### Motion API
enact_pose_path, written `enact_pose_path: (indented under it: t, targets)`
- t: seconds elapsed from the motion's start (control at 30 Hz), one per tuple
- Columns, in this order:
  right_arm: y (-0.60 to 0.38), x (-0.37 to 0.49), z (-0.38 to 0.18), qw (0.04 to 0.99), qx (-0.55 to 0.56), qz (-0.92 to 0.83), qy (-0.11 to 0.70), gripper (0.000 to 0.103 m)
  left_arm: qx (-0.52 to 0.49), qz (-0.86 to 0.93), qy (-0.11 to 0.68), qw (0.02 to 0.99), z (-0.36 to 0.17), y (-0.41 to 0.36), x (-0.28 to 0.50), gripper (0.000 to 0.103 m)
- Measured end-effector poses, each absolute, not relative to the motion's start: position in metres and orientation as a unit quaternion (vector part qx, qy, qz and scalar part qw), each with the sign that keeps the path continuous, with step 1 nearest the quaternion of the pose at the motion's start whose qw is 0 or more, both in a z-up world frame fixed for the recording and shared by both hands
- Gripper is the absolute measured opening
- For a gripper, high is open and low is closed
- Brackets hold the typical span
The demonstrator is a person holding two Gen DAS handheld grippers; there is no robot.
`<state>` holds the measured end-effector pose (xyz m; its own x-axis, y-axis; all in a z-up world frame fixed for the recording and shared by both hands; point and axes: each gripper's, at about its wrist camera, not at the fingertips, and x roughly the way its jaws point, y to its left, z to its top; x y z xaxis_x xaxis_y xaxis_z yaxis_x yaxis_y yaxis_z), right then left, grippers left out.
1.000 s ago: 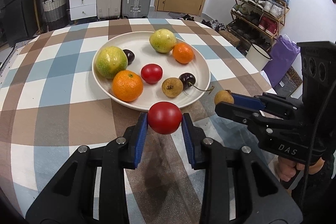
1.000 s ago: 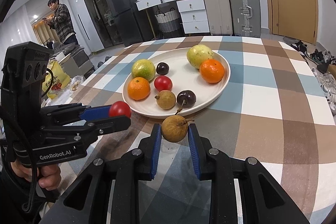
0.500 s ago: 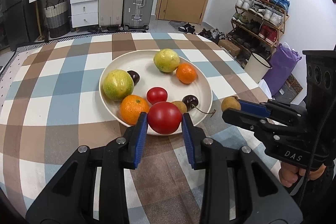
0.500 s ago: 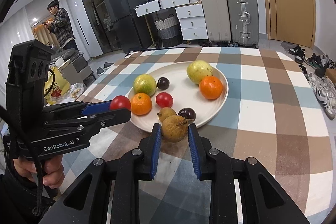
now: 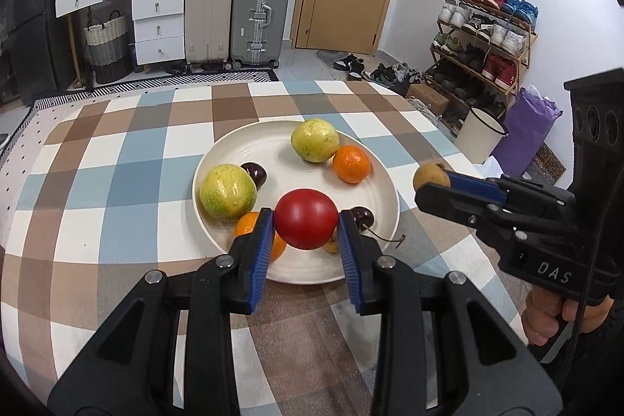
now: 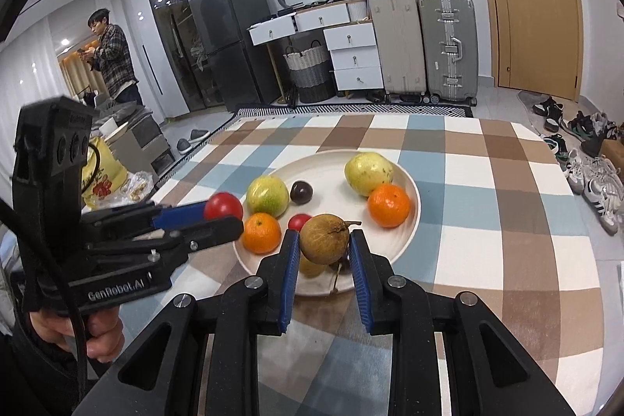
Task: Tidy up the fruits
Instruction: 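Carry the tomato and brown fruit onto the white plate and open both tools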
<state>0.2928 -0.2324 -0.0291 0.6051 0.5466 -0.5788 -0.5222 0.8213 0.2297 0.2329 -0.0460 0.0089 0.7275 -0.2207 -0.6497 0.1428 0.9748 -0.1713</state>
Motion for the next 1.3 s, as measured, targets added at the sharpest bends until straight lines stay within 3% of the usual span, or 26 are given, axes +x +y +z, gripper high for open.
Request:
enact_pose_path:
  t: [0.53, 1.3]
  targets:
    - [-0.224, 0.319, -0.024, 0.897, 0.018, 0.301, 0.323, 0.026, -0.040, -0.087, 0.356, 0.930, 0.003, -0.050, 0.269, 0.030]
    - [-0.224, 0.349, -0.070, 0.890, 0.029, 0.272, 0.365, 0.026, -0.027, -0.084, 0.383, 0.919, -0.026, -0.061, 0.315, 0.030]
